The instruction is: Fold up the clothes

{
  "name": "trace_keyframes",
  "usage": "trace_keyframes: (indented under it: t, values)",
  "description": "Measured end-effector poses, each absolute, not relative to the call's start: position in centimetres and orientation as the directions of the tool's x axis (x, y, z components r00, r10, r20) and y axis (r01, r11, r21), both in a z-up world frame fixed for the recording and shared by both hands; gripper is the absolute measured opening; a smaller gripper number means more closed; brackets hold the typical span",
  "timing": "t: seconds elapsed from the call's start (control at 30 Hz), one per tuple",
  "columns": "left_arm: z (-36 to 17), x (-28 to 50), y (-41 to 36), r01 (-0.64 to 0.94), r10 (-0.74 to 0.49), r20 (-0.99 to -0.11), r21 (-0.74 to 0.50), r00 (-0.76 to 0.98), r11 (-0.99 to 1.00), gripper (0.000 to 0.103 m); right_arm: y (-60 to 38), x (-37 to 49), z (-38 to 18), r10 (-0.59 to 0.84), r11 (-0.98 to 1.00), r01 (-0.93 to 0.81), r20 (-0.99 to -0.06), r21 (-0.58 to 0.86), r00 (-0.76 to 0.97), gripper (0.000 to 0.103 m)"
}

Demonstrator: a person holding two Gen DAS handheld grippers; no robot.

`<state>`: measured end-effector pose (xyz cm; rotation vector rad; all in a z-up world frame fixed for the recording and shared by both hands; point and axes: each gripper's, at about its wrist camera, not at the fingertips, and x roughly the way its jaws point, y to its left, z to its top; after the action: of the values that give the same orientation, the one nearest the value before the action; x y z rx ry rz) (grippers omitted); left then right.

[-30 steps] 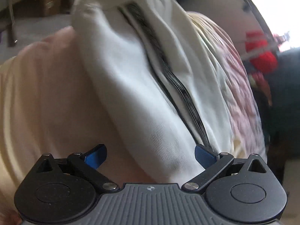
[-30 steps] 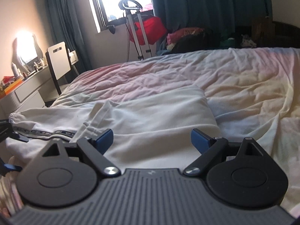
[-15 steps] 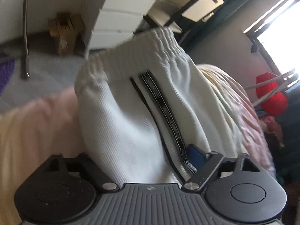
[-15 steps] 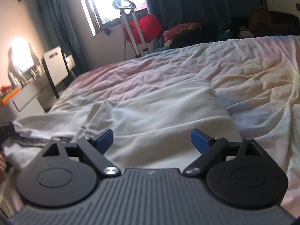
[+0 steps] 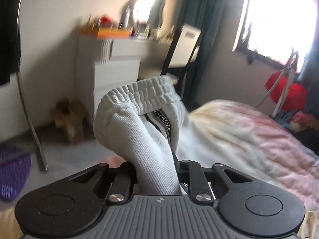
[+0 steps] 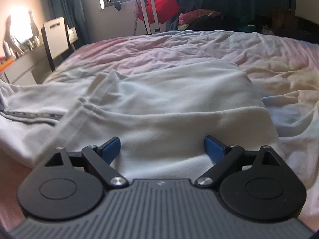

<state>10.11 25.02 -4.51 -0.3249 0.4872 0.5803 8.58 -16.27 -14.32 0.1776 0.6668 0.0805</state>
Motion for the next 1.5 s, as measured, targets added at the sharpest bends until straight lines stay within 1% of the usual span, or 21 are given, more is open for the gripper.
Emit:
trace_keyframes:
  t: [0.13, 0.2, 0.27, 0.33, 0.43, 0.57, 0.7, 0.77, 0.87, 0.93, 1.0, 1.13, 1.17, 1.23, 1.27, 1.3, 1.33, 1.37, 1.4, 1.47, 1.5]
  values:
    - [-0.2, 9.5, 20.3, -0.511, 0.432, -0.376, -0.139, 0.819, 0.848, 0.017, -18.5, 7.7, -12.7, 0.163, 0.960, 0.002, -0.565, 0.280, 0.809, 0.091]
    - [1.8, 8.6, 17.8, -0.469, 0.414, -0.304, -0.134, 0.858, 0.873, 0.017, -20.2, 7.1, -11.7, 0.202, 0.930, 0.005, -0.524, 0.367, 0.828, 0.091]
    - [3.5, 8.0, 14.8, -0.438, 0.399, -0.244, -0.130, 0.884, 0.890, 0.017, -21.5, 6.6, -10.7, 0.214, 0.909, 0.008, -0.484, 0.416, 0.849, 0.091]
    - [5.1, 7.2, 11.6, -0.414, 0.385, -0.197, -0.136, 0.902, 0.900, 0.017, -22.7, 6.2, -9.7, 0.195, 0.907, 0.015, -0.452, 0.421, 0.870, 0.091]
    - [6.4, 6.7, 5.8, -0.371, 0.358, -0.119, -0.118, 0.926, 0.921, 0.016, -24.7, 5.9, -8.6, 0.138, 0.907, 0.059, -0.429, 0.416, 0.893, 0.091]
    - [6.0, 5.9, -2.7, -0.331, 0.331, -0.025, -0.075, 0.943, 0.940, 0.016, -28.4, 5.5, -7.6, 0.083, 0.879, 0.118, -0.394, 0.461, 0.915, 0.091]
    - [3.4, 5.9, -10.6, -0.288, 0.289, 0.038, -0.018, 0.957, 0.957, 0.016, -32.1, 4.6, -7.1, 0.026, 0.844, 0.170, -0.356, 0.509, 0.934, 0.091]
    - [1.5, 6.3, -14.2, -0.255, 0.254, 0.042, 0.018, 0.966, 0.967, 0.016, -33.7, 4.2, -7.4, 0.001, 0.818, 0.198, -0.347, 0.540, 0.938, 0.091]
    - [-2.1, 7.3, -19.3, -0.168, 0.168, 0.009, 0.099, 0.986, 0.981, 0.016, -35.3, 4.1, -8.1, -0.033, 0.787, 0.236, -0.341, 0.571, 0.939, 0.091]
    - [-4.9, 7.2, -22.5, -0.101, 0.107, -0.029, 0.168, 0.994, 0.981, 0.016, -36.2, 4.1, -8.6, -0.056, 0.768, 0.259, -0.341, 0.586, 0.938, 0.092]
    - [-7.7, 7.4, -24.8, -0.030, 0.052, -0.094, 0.222, 0.994, 0.975, 0.016, -37.0, 4.1, -9.1, -0.070, 0.752, 0.275, -0.342, 0.600, 0.937, 0.092]
    - [-11.7, 9.3, -26.6, 0.080, -0.012, -0.250, 0.266, 0.968, 0.961, 0.017, -37.9, 4.8, -10.3, -0.050, 0.733, 0.272, -0.350, 0.623, 0.936, 0.092]
    - [-12.7, 9.7, -27.1, 0.109, -0.026, -0.289, 0.274, 0.957, 0.955, 0.019, -38.1, 5.0, -10.6, -0.033, 0.725, 0.264, -0.351, 0.636, 0.936, 0.092]
    - [-13.1, 10.1, -27.2, 0.156, -0.062, -0.327, 0.272, 0.943, 0.950, 0.023, -38.3, 5.4, -11.1, 0.005, 0.707, 0.242, -0.348, 0.664, 0.938, 0.092]
    - [-13.0, 10.0, -26.8, 0.167, -0.066, -0.332, 0.284, 0.941, 0.944, 0.027, -38.3, 5.6, -11.3, 0.026, 0.699, 0.230, -0.346, 0.677, 0.938, 0.092]
    - [-12.9, 9.9, -26.4, 0.177, -0.071, -0.336, 0.297, 0.939, 0.938, 0.045, -38.4, 5.9, -11.5, 0.048, 0.691, 0.217, -0.343, 0.690, 0.938, 0.092]
    - [-12.6, 10.0, -26.1, 0.193, -0.079, -0.351, 0.304, 0.933, 0.933, 0.056, -38.4, 6.1, -11.7, 0.077, 0.678, 0.199, -0.338, 0.707, 0.938, 0.092]
    - [-12.3, 9.9, -25.5, 0.218, -0.098, -0.367, 0.302, 0.925, 0.928, 0.073, -38.4, 6.4, -11.9, 0.112, 0.663, 0.176, -0.329, 0.728, 0.937, 0.092]
    - [-11.8, 9.7, -25.0, 0.256, -0.129, -0.386, 0.300, 0.913, 0.919, 0.078, -38.3, 6.6, -12.2, 0.147, 0.646, 0.154, -0.320, 0.748, 0.936, 0.092]
    - [-11.1, 9.0, -24.1, 0.320, -0.168, -0.410, 0.337, 0.896, 0.886, 0.079, -38.0, 7.1, -12.6, 0.210, 0.617, 0.122, -0.312, 0.777, 0.927, 0.092]
    - [-10.9, 8.8, -23.1, 0.336, -0.167, -0.421, 0.367, 0.892, 0.867, 0.080, -37.8, 7.4, -12.9, 0.239, 0.603, 0.108, -0.308, 0.791, 0.921, 0.092]
